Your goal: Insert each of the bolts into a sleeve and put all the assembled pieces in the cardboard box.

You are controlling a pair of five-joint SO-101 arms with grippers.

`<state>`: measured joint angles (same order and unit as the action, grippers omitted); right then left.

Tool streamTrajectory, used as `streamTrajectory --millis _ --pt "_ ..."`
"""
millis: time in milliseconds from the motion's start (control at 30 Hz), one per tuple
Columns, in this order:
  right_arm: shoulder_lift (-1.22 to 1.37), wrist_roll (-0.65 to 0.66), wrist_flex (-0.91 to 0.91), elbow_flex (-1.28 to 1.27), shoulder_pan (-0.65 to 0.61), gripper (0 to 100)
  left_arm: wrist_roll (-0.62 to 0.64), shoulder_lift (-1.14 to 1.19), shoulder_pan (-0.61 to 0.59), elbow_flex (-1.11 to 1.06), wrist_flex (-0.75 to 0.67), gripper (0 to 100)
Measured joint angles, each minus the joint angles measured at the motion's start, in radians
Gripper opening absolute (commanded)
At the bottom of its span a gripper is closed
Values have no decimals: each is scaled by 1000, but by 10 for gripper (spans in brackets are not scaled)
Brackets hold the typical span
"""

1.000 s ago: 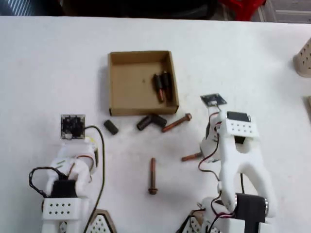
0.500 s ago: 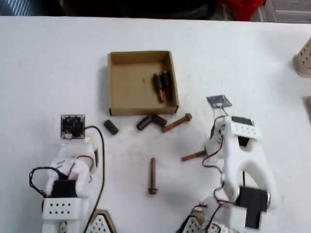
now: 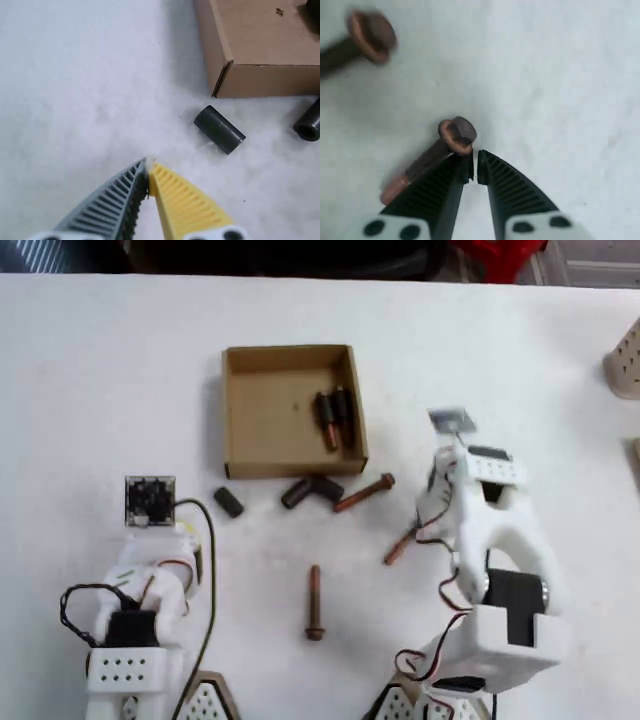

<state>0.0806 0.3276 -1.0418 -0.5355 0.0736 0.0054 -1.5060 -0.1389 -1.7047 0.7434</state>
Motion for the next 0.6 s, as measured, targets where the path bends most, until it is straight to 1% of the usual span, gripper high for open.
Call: streamTrajectory --millis 133,367,500,600 --pt "-2 -5 3 68 -97 17 0 0 0 0 0 24" --pt "-21 -43 -112 92 -192 17 0 0 0 0 0 24" --pt "-172 -43 -140 -3 -264 17 0 0 0 0 0 24" --pt "-341 -49 -140 -123 -345 22 0 0 0 0 0 24"
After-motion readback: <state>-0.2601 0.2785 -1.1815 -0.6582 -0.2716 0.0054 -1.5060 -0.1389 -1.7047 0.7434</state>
